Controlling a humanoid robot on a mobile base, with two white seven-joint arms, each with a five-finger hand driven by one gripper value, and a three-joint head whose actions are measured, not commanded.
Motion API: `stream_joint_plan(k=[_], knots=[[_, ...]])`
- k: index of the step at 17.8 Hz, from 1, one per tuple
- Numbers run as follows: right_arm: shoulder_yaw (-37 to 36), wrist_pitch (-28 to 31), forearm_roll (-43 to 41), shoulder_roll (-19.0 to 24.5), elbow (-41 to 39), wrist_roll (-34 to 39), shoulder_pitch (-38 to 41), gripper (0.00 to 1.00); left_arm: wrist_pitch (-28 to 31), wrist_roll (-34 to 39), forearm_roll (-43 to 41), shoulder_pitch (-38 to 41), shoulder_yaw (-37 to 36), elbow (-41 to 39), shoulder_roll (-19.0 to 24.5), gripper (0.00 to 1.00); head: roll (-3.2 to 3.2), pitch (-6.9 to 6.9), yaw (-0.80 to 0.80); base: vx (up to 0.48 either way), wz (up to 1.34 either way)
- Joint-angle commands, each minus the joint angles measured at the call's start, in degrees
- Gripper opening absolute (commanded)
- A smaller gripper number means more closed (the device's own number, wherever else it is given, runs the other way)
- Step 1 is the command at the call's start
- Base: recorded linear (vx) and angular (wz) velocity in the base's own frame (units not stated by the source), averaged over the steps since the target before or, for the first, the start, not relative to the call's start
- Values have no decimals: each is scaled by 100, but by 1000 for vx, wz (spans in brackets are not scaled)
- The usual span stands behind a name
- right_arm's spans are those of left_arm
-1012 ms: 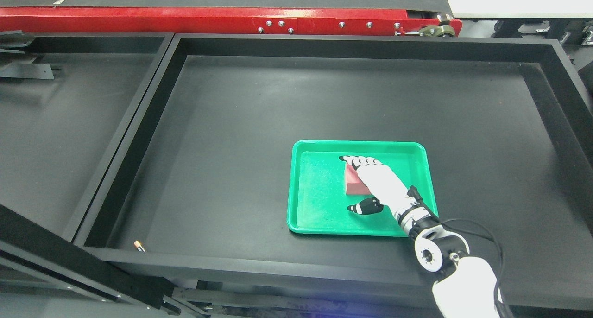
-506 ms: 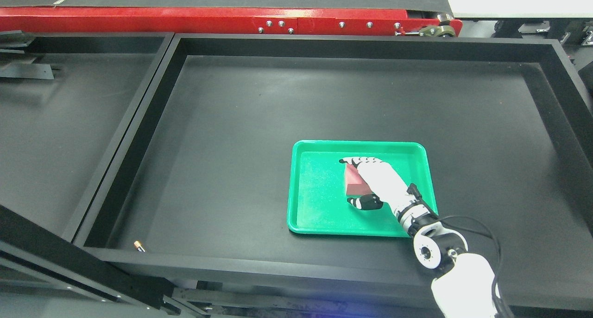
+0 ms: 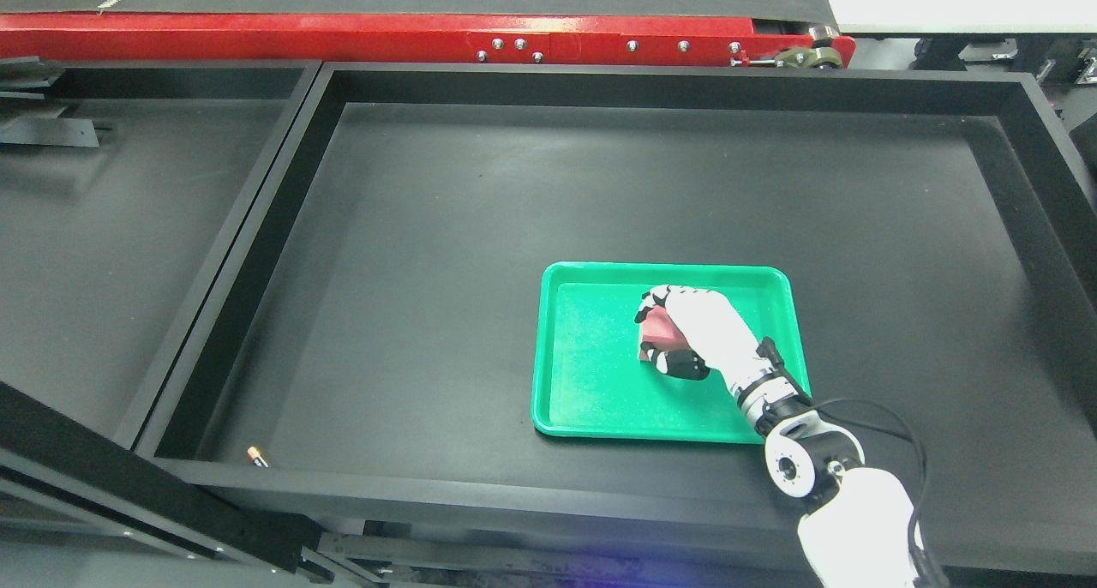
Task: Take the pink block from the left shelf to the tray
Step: 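Close the right hand fingers around the pink cube, then lift the pink cube out of the green tray with the right hand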
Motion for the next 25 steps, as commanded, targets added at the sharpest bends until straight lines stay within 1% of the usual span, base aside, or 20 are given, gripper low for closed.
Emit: stream_joint_plan(k=[1,4,6,9,11,16,20,25], knots=[[-156,-124,162,-193,-25,-642,3,4,-3,4,0,-167,0,-100,100,100,0,0,0,0,0],[-446,-308,101,-237,-367,-1081,20,4,-3,4,0,-167,0,-100,100,100,0,0,0,0,0],[-499,-449,-101,-263,-639,-1599,108,4,-3,4,0,-167,0,-100,100,100,0,0,0,0,0],[-534,-572,-347,-343,-982,-2329,388,4,-3,4,0,-176,0,-100,100,100,0,0,0,4,1],[-613,-677,-488,-334,-1123,-2594,556,4,-3,4,0,-167,0,-100,100,100,0,0,0,11,14],[-710,-801,-1112,-334,-1422,-2735,802,4,-3,4,0,-167,0,-100,100,100,0,0,0,-9,33],[-719,-819,-1244,-334,-1598,-2735,1040,4,-3,4,0,-167,0,-100,100,100,0,0,0,-73,123],[-719,-933,-1358,-334,-1599,-2735,1154,4,-3,4,0,-167,0,-100,100,100,0,0,0,-107,235]])
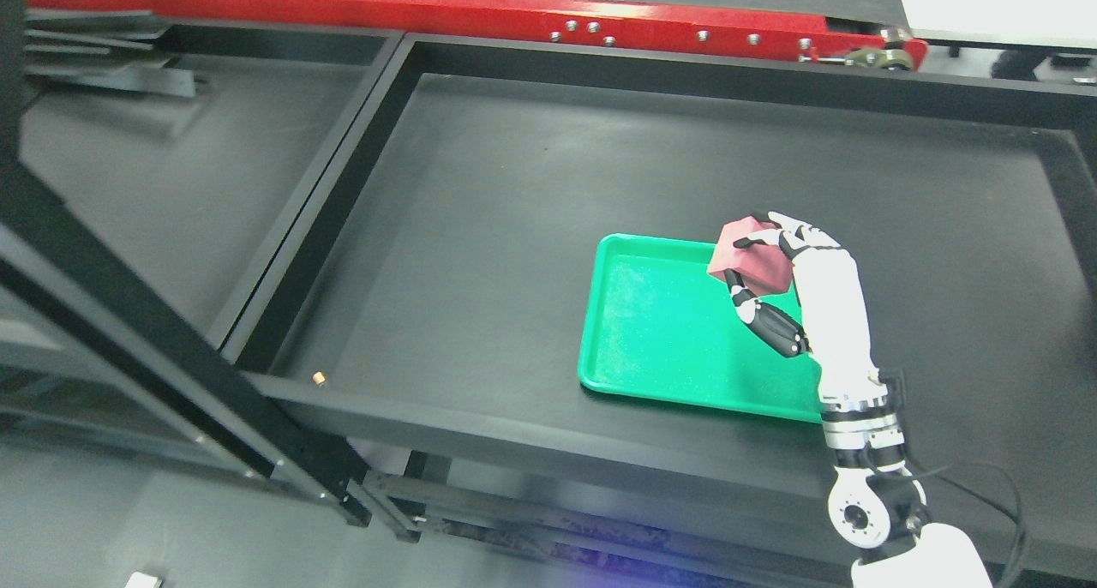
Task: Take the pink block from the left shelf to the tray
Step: 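Lift the pink cube out of the green tray with the right hand, then turn and drive to the white table carrying the cube in the right hand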
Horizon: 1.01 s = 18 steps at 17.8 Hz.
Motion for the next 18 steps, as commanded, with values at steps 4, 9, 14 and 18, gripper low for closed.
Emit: stream_joint_plan(k=[4,9,14,18], knots=[[-111,-199,-403,-23,-347,-6,241,4,-3,4,0,-167,0,-100,100,100,0,0,0,-99,452],[-111,-260,-684,21,-347,11,373,5,-3,4,0,-176,0,-100,100,100,0,0,0,-118,746],[-111,-313,-711,38,-347,11,487,5,-3,4,0,-176,0,-100,100,100,0,0,0,-139,878],[-111,-322,-711,73,-347,20,505,5,-3,4,0,-167,0,-100,100,100,0,1,0,-154,872]])
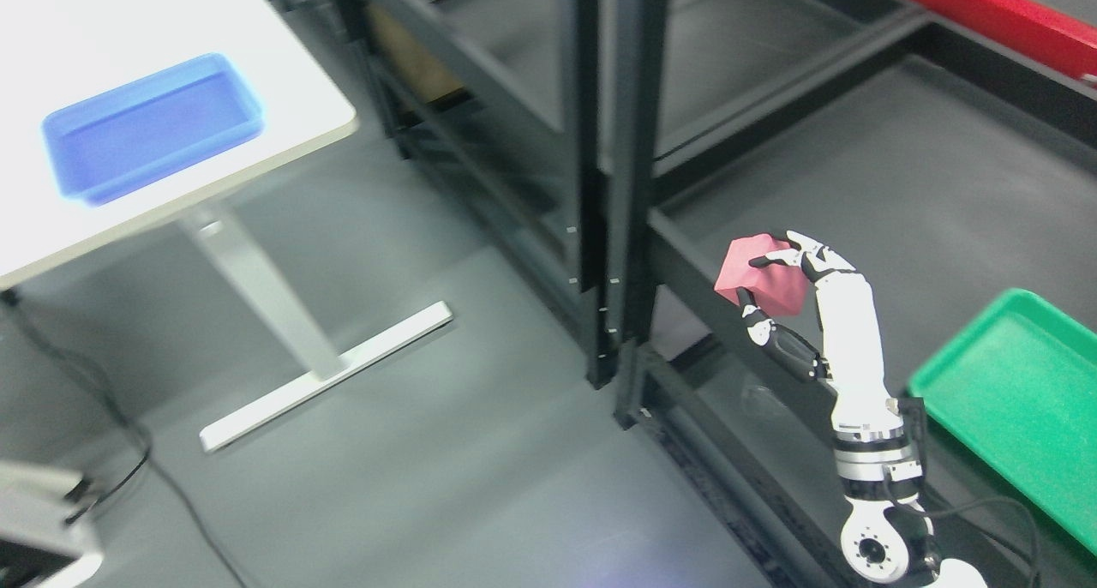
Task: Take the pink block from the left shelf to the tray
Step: 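Turn and drive to the white table carrying the cube in the right hand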
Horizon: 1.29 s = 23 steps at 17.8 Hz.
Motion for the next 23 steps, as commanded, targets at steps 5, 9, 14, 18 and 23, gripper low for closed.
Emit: stream_joint_plan(k=[5,9,14,18,23], knots=[[-9,-10,-44,89,-56,21,146,5,-3,4,0,-168,0,-100,100,100,0,0,0,-121,774],[0,-10,-44,141,-56,56,155,5,-3,4,0,-168,0,-100,100,100,0,0,0,-90,595],[0,-10,-44,168,-56,56,146,5,-3,4,0,-168,0,-100,100,100,0,1,0,-60,526],[-9,-10,-44,168,-56,65,137,5,-3,4,0,-168,0,-100,100,100,0,1,0,-7,291],[0,-10,-44,173,-56,65,137,5,-3,4,0,-168,0,-100,100,100,0,1,0,53,132]])
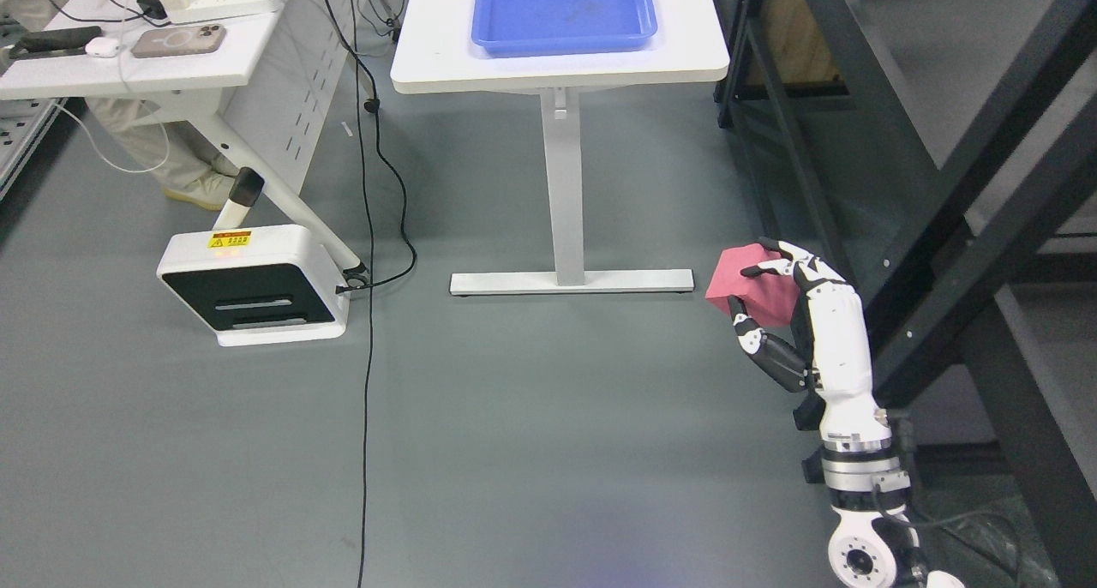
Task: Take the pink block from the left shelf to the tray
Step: 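Turn and drive to the white table carrying the cube in the right hand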
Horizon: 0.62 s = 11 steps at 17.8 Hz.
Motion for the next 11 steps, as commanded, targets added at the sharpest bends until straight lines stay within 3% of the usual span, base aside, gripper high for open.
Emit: stream_joint_plan(k=[1,11], knots=[[3,0,0,-63,-6,2,-1,5,-3,4,0,-166,0,-100,100,100,0,0,0,114,291],[3,0,8,-63,-6,2,-19,5,-3,4,0,-166,0,-100,100,100,0,0,0,190,236]])
